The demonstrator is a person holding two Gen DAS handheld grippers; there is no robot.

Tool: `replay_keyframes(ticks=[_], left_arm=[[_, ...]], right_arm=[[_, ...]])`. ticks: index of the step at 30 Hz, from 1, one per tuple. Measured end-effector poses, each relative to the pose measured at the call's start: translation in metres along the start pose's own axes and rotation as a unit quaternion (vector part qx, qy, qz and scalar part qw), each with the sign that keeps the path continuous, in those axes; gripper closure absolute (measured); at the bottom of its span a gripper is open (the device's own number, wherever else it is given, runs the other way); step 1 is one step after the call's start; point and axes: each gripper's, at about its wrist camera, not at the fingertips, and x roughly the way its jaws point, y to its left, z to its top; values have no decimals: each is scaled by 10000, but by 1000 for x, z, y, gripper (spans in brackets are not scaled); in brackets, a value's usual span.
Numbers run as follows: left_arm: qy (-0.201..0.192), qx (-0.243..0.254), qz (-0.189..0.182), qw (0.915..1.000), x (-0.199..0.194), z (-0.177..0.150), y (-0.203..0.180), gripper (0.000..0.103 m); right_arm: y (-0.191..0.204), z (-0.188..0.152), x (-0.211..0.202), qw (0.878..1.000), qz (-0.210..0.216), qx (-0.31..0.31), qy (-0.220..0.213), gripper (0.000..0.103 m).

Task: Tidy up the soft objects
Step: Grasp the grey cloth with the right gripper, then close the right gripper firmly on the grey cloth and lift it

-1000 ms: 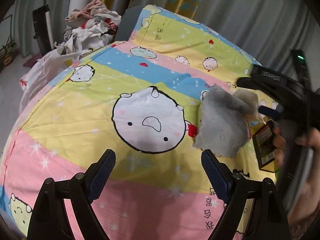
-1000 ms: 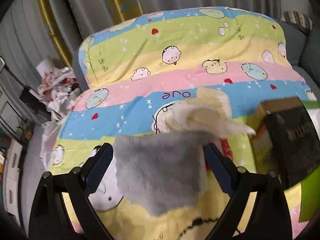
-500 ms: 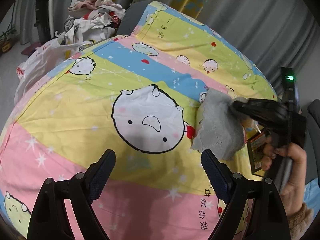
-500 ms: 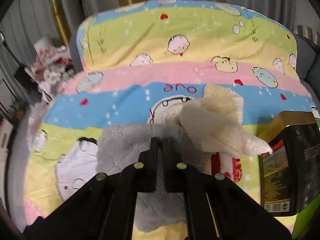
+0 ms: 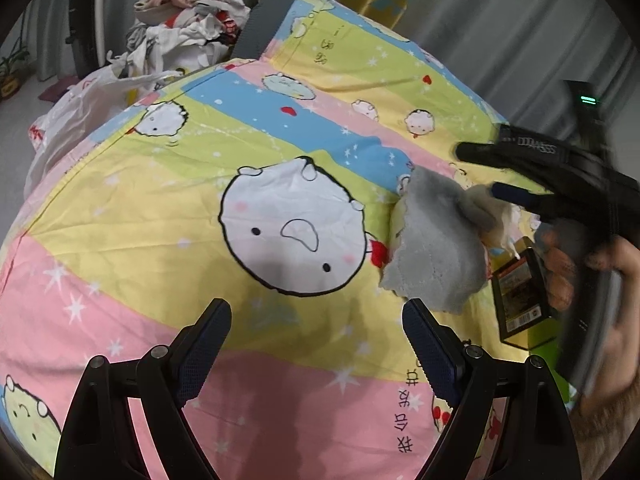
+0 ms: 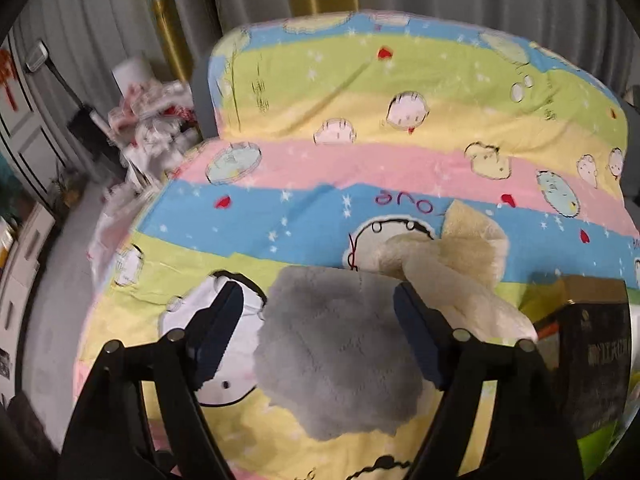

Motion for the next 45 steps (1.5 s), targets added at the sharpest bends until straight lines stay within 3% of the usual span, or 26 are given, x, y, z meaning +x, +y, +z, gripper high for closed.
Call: replay_keyframes(ticks=[3,4,5,6,7,8,11,14,18,23,28,32,39,45], left_arm=[[22,-82,-35,10000,1,2,3,15],[61,-92,-44,9999,2,2,4,15],[83,-89,-58,9999,2,2,5,15],[93,-93,-75,9999,2,3,6,15],[86,-111,-91,9999,2,4,7,15],[79,-142,-98,9998,2,4,8,15],[91,-205,-104,9997,2,5,10,15],[114,-186,-116,9997,2,5,10,15],[132,-157,-78,9998,2,3,8,15],[92,-122,-61,9999,0,2,7,15],[114,-105,-92,9998,0,0,4,15],[218,34,-231,9995,1,-5,-6,15],[387,259,-230,9986,5,-12,-15,15],[910,524,-599,9927,16,-24,-31,15]], right_arm=[[2,7,28,9996,-77,-111,248,26],[3,7,36,9994,-92,-180,293,28],[3,6,42,9991,-133,-243,322,38],[1,4,46,9987,-192,-299,367,48],[0,2,51,9981,-295,-305,448,77],[-3,1,53,9977,-357,-265,514,100],[-13,-2,42,9994,-161,64,310,99],[-17,-3,16,9992,299,248,28,99],[-15,-8,-37,9965,697,261,-392,99],[-16,-26,-112,9911,856,154,-1007,99],[-19,-67,-167,9889,612,-103,-1349,99],[-23,-107,-169,9916,653,-162,-1102,99],[-26,-166,-88,9868,1527,492,207,98],[-37,-185,-45,9872,1132,872,705,95]])
